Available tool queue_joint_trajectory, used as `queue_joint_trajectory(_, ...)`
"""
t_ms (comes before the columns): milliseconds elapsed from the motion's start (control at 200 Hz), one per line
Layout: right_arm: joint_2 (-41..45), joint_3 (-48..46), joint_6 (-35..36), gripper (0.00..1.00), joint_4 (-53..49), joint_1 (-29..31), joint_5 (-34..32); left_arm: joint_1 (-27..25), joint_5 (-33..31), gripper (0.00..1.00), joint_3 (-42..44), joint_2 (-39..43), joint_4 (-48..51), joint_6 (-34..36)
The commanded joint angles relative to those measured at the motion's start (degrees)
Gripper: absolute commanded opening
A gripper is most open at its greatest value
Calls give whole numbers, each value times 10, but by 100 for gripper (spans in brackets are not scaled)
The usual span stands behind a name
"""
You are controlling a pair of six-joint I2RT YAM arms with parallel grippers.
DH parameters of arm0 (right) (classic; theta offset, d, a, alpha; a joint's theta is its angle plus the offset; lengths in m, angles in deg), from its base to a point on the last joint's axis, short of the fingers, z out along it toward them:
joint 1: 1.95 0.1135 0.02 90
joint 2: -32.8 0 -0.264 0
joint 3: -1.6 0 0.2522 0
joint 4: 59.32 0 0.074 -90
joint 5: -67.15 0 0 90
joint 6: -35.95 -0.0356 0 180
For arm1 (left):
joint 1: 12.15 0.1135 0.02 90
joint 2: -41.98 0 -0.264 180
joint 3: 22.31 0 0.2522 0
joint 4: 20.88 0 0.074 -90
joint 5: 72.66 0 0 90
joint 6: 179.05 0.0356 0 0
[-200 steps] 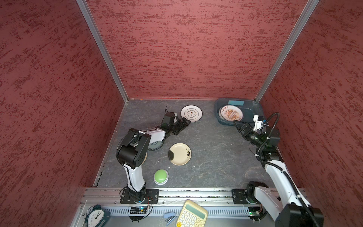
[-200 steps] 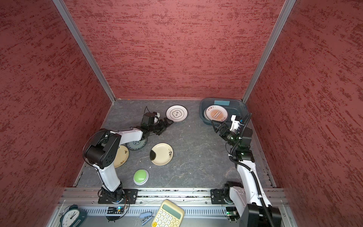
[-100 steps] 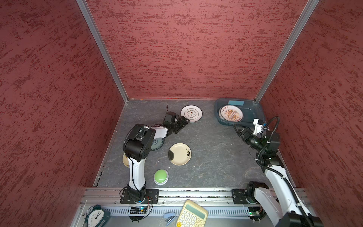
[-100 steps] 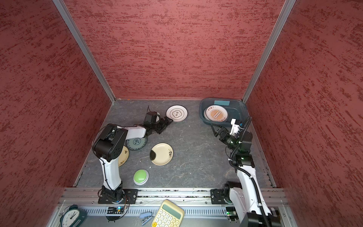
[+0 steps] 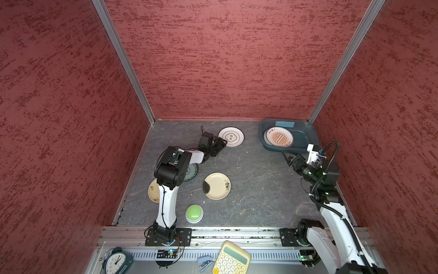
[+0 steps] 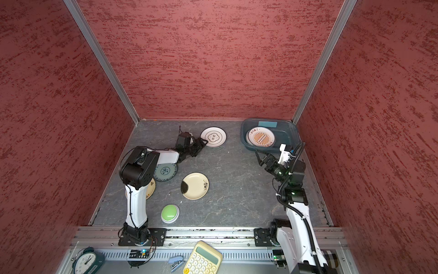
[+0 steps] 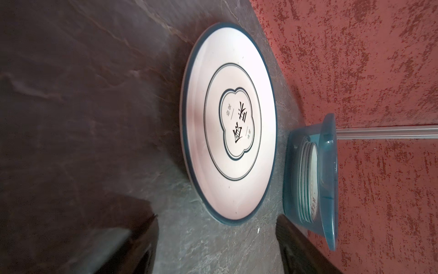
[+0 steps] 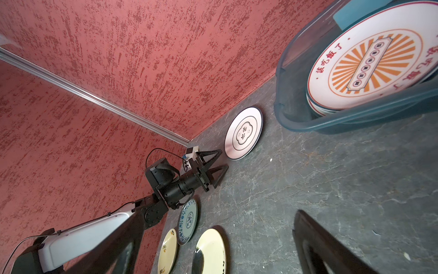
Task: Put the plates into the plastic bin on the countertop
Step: 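Lower the left gripper to the white cloud-motif plate's rim and close on it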
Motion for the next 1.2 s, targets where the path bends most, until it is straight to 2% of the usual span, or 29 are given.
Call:
queue_joint_trajectory(0, 1, -7, 17, 99, -11, 2, -11, -1, -20, 74, -7, -28, 18, -9)
queue_joint_trajectory(75, -1, -9, 18, 99, -6, 2, -13, 0, -19, 68, -12, -37, 15, -18)
queue_joint_trajectory(346, -21, -11, 13, 99, 12, 2, -9, 2, -24, 59, -36, -69, 21, -62)
queue_joint_trajectory(456, -32, -13, 15, 99, 17, 2, -9, 4, -14, 50, -43, -85, -3, -71)
queue_joint_trajectory(641, -49, -16, 11, 99, 30, 2, -3, 4, -20, 47, -51, -93, -5, -85)
queue_joint_trajectory(802, -55, -15, 14, 99, 33, 2, -4, 5, -19, 40, -57, -101, -16, -98)
queue_joint_trajectory(877, -58, -15, 16, 99, 33, 2, -3, 6, -16, 34, -61, -106, -21, -103)
queue_joint_trajectory(952, -62, -14, 15, 99, 34, 2, -4, 6, -13, 32, -66, -111, -23, -107)
queue_joint_trajectory(1082, -64, -14, 14, 99, 31, 2, -3, 9, -8, 19, -68, -119, -35, -114)
queue_joint_trajectory(1192, -64, -13, 18, 99, 29, 2, -4, 10, -7, 18, -68, -120, -40, -116)
